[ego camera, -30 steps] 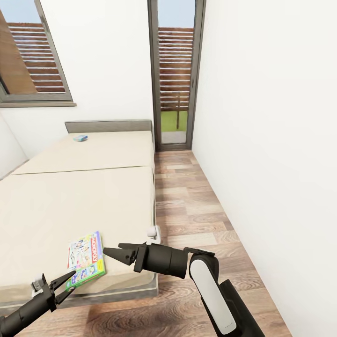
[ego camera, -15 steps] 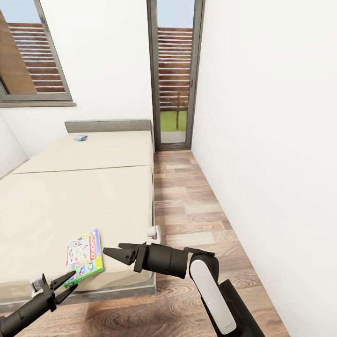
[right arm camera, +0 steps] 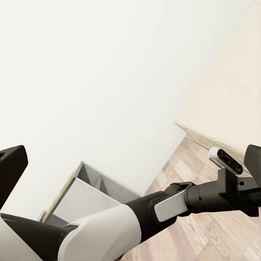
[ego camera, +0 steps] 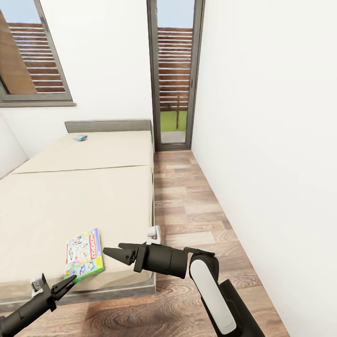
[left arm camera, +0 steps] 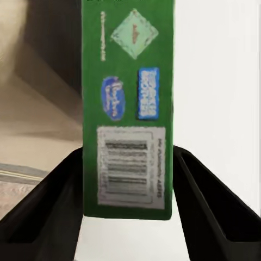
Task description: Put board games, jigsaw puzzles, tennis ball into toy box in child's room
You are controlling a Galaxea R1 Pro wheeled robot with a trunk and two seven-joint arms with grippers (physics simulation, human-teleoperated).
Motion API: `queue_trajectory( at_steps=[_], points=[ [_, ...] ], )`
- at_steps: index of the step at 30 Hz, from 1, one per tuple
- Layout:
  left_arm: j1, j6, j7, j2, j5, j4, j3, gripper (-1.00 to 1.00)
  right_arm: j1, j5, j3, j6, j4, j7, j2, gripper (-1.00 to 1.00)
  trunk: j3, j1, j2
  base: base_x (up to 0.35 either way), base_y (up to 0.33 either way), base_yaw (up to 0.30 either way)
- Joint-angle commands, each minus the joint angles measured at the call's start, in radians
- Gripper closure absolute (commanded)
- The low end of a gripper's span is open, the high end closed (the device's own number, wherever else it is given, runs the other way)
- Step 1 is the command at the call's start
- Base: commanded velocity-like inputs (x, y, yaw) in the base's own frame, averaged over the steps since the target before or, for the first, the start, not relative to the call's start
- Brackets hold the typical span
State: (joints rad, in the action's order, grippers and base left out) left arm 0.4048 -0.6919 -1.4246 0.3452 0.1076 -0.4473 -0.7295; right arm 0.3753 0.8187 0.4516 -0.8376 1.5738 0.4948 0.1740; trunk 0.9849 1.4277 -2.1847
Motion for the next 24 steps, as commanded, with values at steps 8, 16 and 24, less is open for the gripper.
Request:
queue_trajectory(
  at_steps=[8,16,24],
  points=[
    [0.000,-0.003,-0.002,0.001,-0.008,0.001,0.001,1.00,0.001,-0.001,-0.001,-0.005,0.000,0.002,0.000,-1.00,0.001,0.000,0.000,0.000,0.000,0.000],
    [0.000,-0.003,-0.005,0.001,-0.008,0.001,0.001,1.00,0.001,-0.001,-0.001,-0.005,-0.001,0.002,0.000,-1.00,0.001,0.000,0.000,0.000,0.000,0.000],
    [0.000,-0.004,-0.009,0.002,-0.008,0.001,0.002,1.00,0.001,-0.001,-0.001,-0.005,-0.001,0.002,0.000,-1.00,-0.008,-0.012,0.021,0.000,0.000,0.000]
  ],
)
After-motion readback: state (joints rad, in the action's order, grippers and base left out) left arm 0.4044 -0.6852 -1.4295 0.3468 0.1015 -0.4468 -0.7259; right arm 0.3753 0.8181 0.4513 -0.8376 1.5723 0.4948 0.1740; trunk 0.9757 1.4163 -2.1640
